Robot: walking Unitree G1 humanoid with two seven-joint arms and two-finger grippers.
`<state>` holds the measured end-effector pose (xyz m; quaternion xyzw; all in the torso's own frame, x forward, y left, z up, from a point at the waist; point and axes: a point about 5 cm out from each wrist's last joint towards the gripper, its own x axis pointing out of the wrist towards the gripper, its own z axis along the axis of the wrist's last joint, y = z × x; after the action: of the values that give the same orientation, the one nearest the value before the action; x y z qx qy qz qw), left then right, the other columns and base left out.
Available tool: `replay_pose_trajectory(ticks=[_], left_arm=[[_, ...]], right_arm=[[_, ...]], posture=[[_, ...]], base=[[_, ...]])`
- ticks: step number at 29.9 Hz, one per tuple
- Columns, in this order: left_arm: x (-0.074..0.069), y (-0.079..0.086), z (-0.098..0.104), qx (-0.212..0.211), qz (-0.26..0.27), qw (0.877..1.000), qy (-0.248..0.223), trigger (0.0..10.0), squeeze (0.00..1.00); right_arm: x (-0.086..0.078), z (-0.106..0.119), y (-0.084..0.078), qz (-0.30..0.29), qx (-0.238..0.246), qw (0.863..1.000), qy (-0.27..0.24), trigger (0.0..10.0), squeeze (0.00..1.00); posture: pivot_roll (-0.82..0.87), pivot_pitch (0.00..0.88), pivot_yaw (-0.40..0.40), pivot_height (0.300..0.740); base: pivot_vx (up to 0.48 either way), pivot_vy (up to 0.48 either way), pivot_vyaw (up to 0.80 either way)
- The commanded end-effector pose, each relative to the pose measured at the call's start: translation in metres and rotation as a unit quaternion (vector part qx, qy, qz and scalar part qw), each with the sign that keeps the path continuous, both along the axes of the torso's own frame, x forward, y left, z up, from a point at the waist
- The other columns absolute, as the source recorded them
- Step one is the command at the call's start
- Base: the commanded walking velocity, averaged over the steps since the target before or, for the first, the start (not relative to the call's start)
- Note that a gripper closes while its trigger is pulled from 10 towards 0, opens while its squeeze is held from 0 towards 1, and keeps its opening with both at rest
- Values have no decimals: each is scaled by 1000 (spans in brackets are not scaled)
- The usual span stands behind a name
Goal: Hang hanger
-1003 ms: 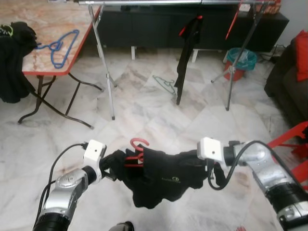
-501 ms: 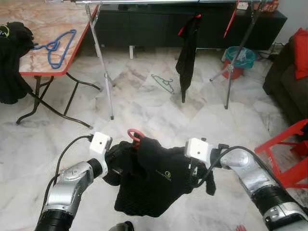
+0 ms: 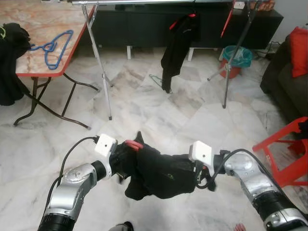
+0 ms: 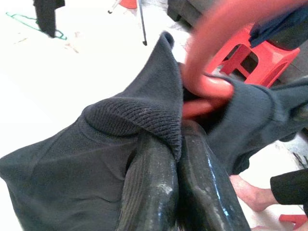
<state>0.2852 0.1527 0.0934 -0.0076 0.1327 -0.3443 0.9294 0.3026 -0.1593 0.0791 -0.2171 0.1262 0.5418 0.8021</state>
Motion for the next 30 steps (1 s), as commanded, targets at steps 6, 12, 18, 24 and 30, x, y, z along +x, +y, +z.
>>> replay_pose_trajectory(ticks=[6, 12, 18, 24, 30], left_arm=[[-3, -9, 15, -13, -25, 999, -35, 10000, 0], [-5, -16, 31, -23, -66, 995, -65, 10000, 0], [-5, -21, 38, -25, -75, 994, -82, 10000, 0], [-8, -23, 32, -10, -82, 994, -68, 10000, 761], [-11, -23, 27, 4, -89, 994, -59, 10000, 1000]], right_arm=[[10, 2, 6, -66, 23, 997, -40, 10000, 0], [4, -11, 20, -89, 49, 994, -30, 10000, 0], [4, -14, 27, -113, 79, 990, -29, 10000, 0], [6, -10, 32, -119, 104, 987, -38, 10000, 0], [13, -1, 31, -137, 121, 981, -59, 10000, 0]], posture=[[49, 98, -4, 740], [61, 101, 3, 740], [64, 100, 4, 740], [66, 100, 3, 740], [66, 101, 0, 740]], base=[[0, 0, 0], [0, 0, 0], [0, 0, 0], [0, 0, 0], [0, 0, 0]])
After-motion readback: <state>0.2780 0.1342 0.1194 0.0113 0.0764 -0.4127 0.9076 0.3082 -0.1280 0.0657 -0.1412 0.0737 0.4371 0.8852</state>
